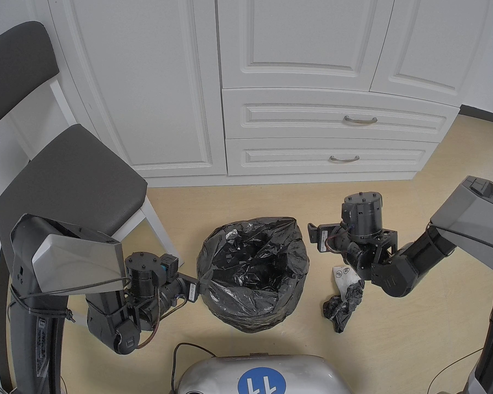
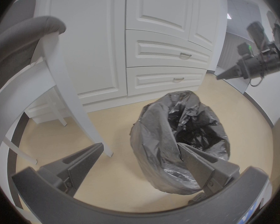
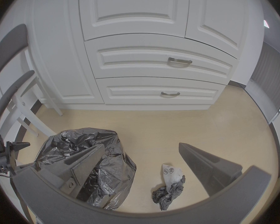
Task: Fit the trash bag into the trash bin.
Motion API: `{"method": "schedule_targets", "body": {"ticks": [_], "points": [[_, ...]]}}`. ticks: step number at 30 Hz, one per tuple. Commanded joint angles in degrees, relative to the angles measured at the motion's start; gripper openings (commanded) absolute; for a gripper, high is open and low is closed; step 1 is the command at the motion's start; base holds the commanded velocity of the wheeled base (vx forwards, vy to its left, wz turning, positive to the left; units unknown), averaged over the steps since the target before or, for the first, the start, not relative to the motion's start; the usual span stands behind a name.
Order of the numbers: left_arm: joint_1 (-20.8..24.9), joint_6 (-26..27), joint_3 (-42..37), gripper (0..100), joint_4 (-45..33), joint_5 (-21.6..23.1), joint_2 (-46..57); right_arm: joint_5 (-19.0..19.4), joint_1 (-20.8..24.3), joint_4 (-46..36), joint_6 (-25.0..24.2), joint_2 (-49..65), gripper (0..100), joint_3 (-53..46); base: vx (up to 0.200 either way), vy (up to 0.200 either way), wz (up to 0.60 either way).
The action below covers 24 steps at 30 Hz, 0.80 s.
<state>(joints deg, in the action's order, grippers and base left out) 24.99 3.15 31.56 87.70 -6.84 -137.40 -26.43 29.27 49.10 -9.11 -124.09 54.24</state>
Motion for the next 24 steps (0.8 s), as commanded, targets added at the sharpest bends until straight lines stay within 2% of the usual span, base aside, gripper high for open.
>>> {"method": "schedule_targets", "body": {"ticks": [1,5,8,18,24], "points": [[-4.3,-0.2,1.8,100,0.0,1.8,-2.6,0.9,-0.7,4.2,-0.5,-0.2,100,-5.7,0.0,0.0,0.0],[-4.9,-4.0,2.3,100,0.0,5.3,-4.4,1.8,-1.8,4.6,-1.8,-0.7,100,-6.4,0.0,0.0,0.0],[-5.0,-5.5,3.0,100,-0.1,5.4,-5.4,2.6,-2.2,4.8,-3.5,-0.9,100,-6.6,0.0,0.0,0.0],[-4.2,-5.6,3.9,100,0.0,5.5,-9.3,3.4,-3.8,4.9,-4.2,0.1,100,-7.4,0.0,0.0,0.0],[-3.9,-6.0,3.8,100,0.0,5.4,-7.3,3.4,-4.0,4.9,-4.2,1.0,100,-7.3,0.0,0.0,0.0]]}}
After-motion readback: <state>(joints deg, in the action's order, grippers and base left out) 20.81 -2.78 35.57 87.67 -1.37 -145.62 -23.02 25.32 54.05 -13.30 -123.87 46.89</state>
